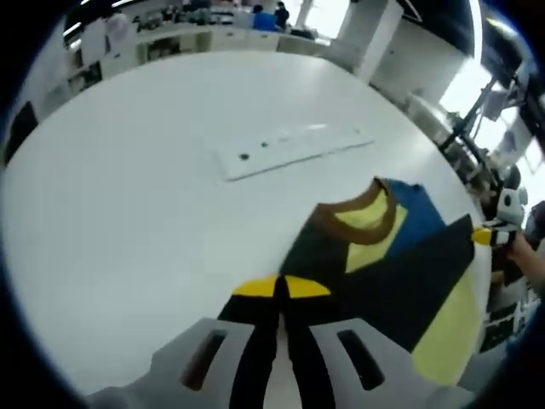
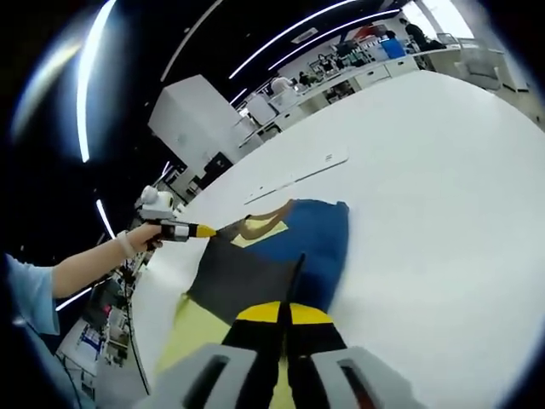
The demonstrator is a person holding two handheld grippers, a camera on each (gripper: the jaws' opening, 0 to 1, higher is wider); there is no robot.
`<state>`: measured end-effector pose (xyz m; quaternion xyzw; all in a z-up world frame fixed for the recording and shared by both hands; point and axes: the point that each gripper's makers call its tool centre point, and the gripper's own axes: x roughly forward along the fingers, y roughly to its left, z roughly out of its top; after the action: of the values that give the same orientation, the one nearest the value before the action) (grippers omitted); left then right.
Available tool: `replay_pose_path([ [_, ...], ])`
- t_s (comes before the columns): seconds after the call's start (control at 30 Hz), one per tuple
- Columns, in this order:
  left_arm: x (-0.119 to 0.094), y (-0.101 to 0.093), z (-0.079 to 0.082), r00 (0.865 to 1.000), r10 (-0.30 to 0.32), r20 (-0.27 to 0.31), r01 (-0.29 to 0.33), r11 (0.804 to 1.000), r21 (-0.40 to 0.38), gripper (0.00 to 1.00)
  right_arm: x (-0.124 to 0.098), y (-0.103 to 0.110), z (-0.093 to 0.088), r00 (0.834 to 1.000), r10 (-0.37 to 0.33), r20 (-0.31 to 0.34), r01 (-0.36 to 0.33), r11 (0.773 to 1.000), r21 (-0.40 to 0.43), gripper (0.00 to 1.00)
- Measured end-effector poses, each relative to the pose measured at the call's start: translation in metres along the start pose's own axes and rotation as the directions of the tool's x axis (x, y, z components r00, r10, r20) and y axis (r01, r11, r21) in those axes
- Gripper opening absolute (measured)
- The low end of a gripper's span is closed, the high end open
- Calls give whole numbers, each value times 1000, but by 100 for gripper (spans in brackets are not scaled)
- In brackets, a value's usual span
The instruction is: Fold the garment on the visible template until the final outline fits inside the template.
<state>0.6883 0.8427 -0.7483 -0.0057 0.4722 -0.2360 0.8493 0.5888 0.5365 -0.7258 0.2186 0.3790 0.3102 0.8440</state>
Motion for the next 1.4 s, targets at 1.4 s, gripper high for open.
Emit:
replay_pose_path([
  [1.4,-3,-8,-11,964,-175,-198,253,834,490,10,18,-15,-9,997,-19,-72,19,1000,-9,0],
])
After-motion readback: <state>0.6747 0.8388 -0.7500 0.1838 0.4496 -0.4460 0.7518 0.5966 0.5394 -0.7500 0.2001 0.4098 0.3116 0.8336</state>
